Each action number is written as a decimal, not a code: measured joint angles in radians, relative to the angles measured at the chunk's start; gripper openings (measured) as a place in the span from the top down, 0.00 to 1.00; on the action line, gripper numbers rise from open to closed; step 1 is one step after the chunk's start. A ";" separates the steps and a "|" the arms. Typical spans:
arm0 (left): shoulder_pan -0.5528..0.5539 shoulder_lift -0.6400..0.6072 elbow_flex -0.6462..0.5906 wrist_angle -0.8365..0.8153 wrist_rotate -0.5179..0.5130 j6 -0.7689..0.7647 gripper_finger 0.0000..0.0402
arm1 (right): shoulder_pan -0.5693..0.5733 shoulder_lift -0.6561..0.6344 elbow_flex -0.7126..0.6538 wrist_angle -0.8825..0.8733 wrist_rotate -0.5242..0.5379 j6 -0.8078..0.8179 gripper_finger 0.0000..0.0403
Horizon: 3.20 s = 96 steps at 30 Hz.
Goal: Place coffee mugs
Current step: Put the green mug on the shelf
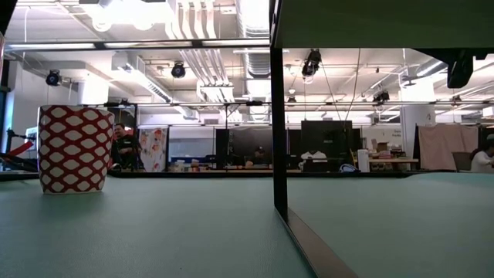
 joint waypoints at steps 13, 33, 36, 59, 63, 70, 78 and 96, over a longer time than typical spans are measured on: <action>0.000 -0.004 -0.004 -0.113 -0.017 -0.074 0.81 | 0.000 0.000 0.000 0.000 0.000 0.000 0.88; -0.002 -0.002 -0.084 0.162 0.022 -0.123 0.81 | 0.000 0.000 0.000 0.000 0.000 0.000 0.88; -0.002 -0.002 -0.084 0.167 0.022 -0.131 0.81 | 0.000 0.000 0.000 0.000 0.000 0.000 0.88; -0.018 0.057 -0.070 0.207 0.027 -0.209 0.81 | 0.000 0.000 0.000 0.000 0.000 0.000 0.88; -0.020 0.068 -0.070 0.247 0.027 -0.210 0.81 | 0.000 0.000 0.000 0.000 0.000 0.000 0.88; -0.020 0.071 -0.070 0.267 0.030 -0.210 0.81 | 0.000 0.000 0.000 0.000 0.000 0.000 0.88; -0.020 0.071 -0.069 0.323 0.054 -0.209 0.81 | 0.000 0.000 0.000 0.000 0.000 0.000 0.88; 0.024 0.071 -0.069 0.286 -0.007 -0.153 0.81 | 0.000 0.000 0.000 0.000 0.000 0.000 0.88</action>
